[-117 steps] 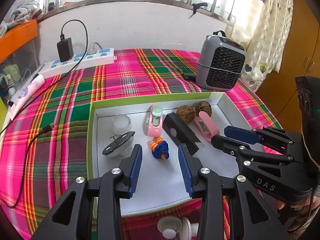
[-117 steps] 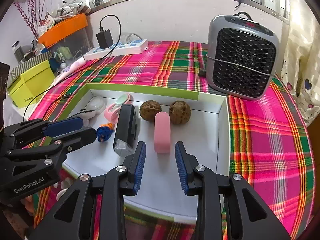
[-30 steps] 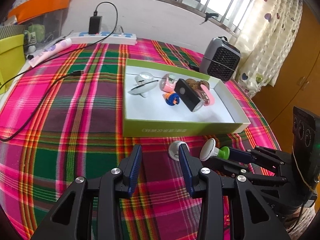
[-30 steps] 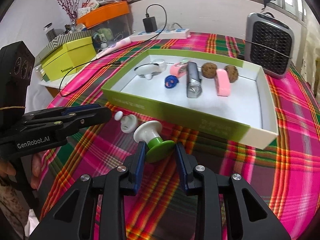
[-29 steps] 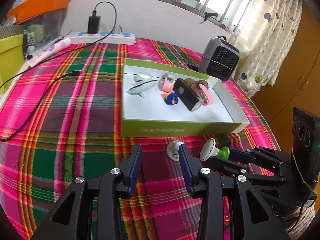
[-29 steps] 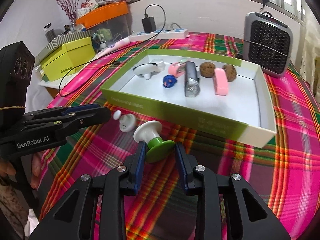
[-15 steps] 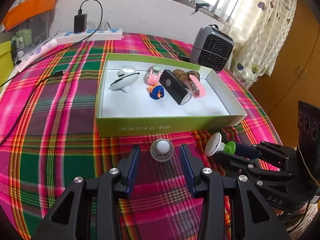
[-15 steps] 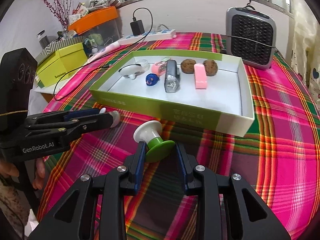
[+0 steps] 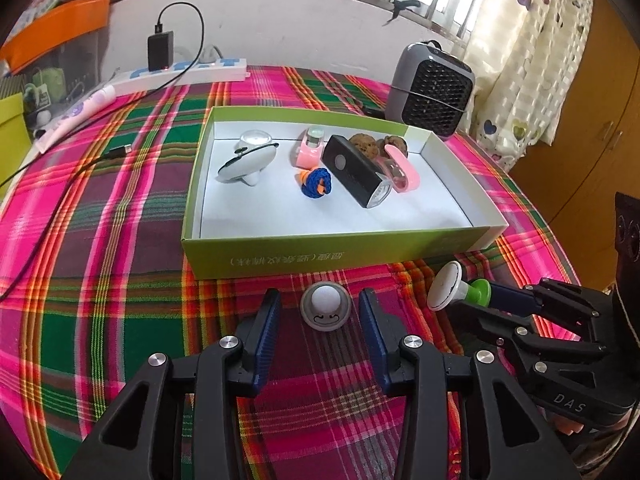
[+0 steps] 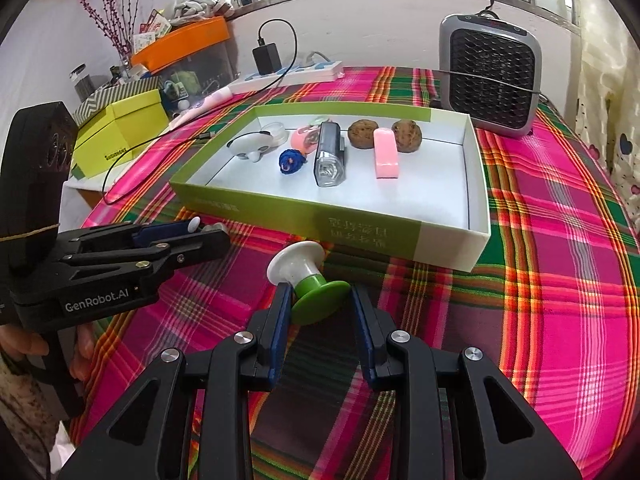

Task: Organize objects
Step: 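Close the left gripper on the white round dome object, then lift and carry the white dome and green-white toy over the white box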

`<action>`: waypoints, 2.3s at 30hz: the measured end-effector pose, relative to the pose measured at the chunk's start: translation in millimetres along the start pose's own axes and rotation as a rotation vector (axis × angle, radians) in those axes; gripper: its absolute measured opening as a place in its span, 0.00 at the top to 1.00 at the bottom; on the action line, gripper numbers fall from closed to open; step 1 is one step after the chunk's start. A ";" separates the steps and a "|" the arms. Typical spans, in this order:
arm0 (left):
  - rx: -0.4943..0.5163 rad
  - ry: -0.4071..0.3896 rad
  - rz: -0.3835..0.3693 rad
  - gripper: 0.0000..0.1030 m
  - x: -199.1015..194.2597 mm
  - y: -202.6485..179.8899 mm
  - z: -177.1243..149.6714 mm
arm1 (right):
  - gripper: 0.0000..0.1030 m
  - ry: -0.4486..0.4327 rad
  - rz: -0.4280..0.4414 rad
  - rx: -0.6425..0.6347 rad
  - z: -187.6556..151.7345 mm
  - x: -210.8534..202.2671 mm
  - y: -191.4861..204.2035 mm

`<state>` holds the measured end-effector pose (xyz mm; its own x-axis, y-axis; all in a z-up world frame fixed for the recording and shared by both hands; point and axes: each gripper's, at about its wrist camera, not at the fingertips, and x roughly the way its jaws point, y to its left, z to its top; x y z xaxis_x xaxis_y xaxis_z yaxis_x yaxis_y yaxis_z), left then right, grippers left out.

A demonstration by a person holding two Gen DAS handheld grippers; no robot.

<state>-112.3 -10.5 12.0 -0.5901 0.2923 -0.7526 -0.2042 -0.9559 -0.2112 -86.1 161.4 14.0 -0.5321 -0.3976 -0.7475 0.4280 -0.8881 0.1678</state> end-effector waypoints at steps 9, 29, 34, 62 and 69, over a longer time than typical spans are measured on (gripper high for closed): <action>-0.003 -0.003 0.003 0.76 0.9 1.5 0.3 | 0.70 0.000 0.004 0.000 -1.0 -0.1 -1.4; 0.009 -0.006 0.013 0.77 -0.9 -1.1 -0.7 | 0.70 -0.003 0.007 -0.001 -0.9 -1.3 -0.6; 0.021 -0.014 0.018 0.77 -4.5 -4.7 -1.0 | 0.70 -0.003 0.012 -0.002 -1.1 -2.1 -0.3; 0.051 -0.063 0.027 0.77 -25.4 -18.0 3.0 | 0.70 -0.049 0.029 0.003 5.7 -16.8 -4.4; 0.048 -0.075 0.028 0.77 -28.4 -18.4 8.2 | 0.70 -0.075 0.023 0.005 11.9 -23.8 -6.7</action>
<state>-98.2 -1.0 42.3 -0.6527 0.2686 -0.7084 -0.2232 -0.9617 -0.1591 -85.0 174.1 38.4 -0.5756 -0.4338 -0.6932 0.4370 -0.8797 0.1875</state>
